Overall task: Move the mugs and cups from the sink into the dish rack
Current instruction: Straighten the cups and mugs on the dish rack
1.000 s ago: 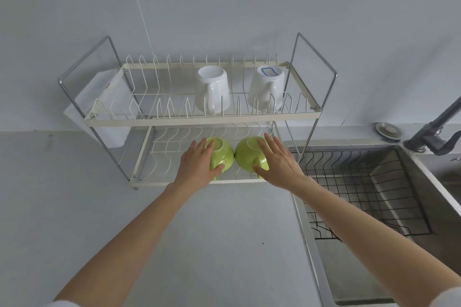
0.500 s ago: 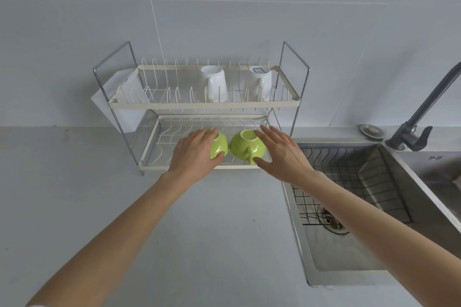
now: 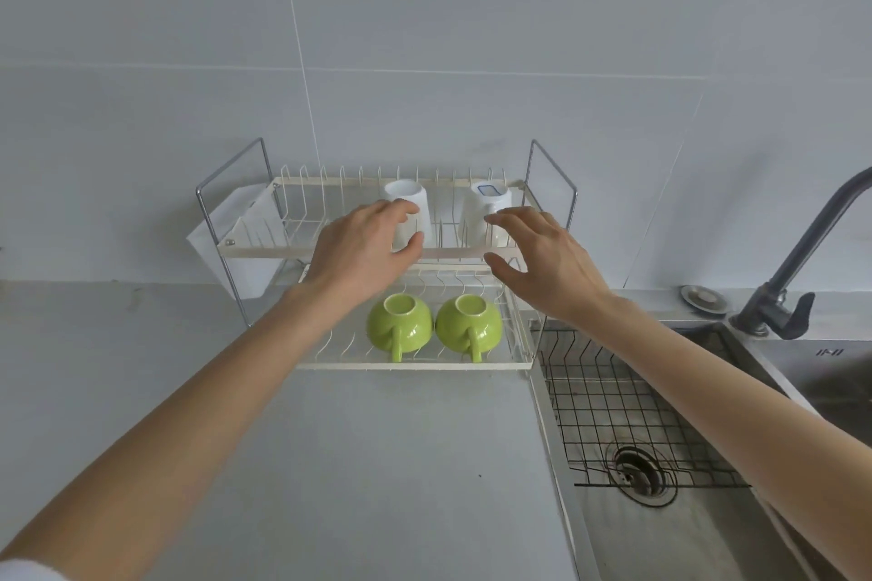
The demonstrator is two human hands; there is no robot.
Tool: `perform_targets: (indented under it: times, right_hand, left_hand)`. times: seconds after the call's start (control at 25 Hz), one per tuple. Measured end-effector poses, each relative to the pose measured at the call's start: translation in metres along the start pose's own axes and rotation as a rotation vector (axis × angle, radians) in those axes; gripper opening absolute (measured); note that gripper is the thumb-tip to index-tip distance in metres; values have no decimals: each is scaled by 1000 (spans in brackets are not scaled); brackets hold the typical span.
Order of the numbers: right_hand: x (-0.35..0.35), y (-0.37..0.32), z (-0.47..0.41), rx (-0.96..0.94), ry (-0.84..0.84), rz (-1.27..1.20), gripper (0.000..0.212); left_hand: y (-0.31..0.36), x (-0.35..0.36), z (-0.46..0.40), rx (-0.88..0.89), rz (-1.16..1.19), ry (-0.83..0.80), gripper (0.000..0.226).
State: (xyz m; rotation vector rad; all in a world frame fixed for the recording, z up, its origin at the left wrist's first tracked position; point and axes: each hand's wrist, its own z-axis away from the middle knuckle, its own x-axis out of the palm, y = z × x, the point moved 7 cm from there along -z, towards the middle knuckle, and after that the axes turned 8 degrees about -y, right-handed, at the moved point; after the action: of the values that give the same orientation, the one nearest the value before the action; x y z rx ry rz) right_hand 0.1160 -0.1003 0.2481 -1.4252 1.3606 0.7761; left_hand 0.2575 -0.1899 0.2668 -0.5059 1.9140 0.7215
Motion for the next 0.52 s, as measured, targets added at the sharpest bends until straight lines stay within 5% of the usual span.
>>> perform_targets:
  times: [0.2,0.52]
  right_hand:
    - [-15,12,-38,41,-35,-3,44]
    - [9,45,-94,181,-284,-42,57]
  left_hand:
    - [-12,-12,-44,-34,-34,-54,39]
    - [-42,38,-100,-114,-6,-395,60]
